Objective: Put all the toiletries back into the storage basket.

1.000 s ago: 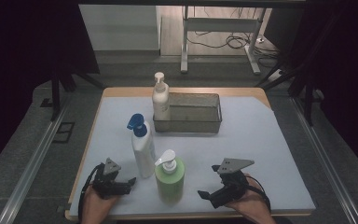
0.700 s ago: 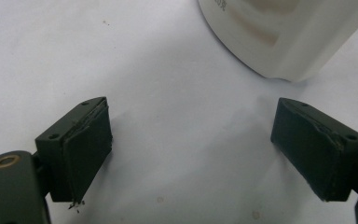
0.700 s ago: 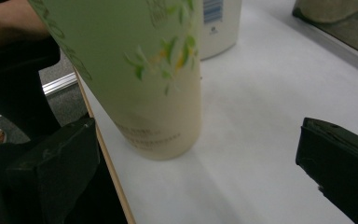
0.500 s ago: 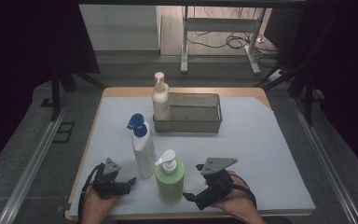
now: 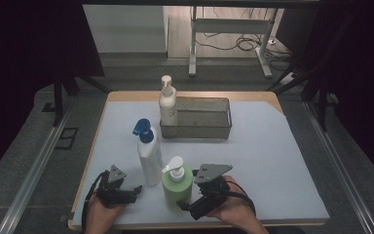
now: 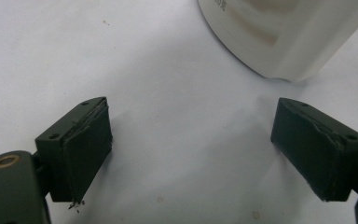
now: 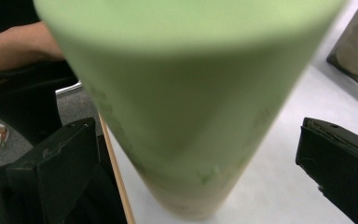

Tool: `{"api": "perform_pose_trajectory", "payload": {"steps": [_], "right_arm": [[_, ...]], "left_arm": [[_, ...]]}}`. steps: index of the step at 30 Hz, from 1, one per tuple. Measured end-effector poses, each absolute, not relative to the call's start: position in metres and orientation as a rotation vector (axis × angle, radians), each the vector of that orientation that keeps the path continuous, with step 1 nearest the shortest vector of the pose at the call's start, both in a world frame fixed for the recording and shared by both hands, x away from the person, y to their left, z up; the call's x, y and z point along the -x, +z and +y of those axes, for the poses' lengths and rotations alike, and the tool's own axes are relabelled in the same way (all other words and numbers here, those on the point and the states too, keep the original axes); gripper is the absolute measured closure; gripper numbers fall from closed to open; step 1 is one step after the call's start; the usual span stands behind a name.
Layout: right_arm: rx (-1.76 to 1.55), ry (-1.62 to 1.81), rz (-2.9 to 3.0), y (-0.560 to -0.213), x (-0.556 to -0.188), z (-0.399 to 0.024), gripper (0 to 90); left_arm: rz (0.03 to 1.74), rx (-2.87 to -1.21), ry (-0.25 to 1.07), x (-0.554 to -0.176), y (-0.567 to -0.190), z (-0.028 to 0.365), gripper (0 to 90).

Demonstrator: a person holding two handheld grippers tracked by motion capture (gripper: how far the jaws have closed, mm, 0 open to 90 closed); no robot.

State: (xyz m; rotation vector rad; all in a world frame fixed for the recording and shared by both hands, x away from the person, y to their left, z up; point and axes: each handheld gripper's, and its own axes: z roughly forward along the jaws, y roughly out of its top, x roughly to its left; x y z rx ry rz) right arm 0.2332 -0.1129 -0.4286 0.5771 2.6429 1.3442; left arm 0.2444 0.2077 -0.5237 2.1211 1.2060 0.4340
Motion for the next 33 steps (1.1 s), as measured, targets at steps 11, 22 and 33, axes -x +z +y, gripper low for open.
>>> {"api": "perform_pose_trajectory", "payload": {"steps": [11, 22, 33], "right_arm": [[-0.533, 1.337, 2.625, -0.429, -0.235, -0.091, 0.0], [-0.520, 1.347, 2.595, -0.431, -0.236, -0.082, 9.6], [-0.527, 1.307, 2.613, -0.427, -0.235, -0.084, 11.7]], "left_arm": [[1.207, -2.119, 0.433, -0.244, -0.524, 0.208, 12.2], [1.204, -2.126, 0.434, -0.244, -0.524, 0.208, 12.2], [1.205, -2.124, 0.433, -0.245, -0.524, 0.208, 12.2]]}}
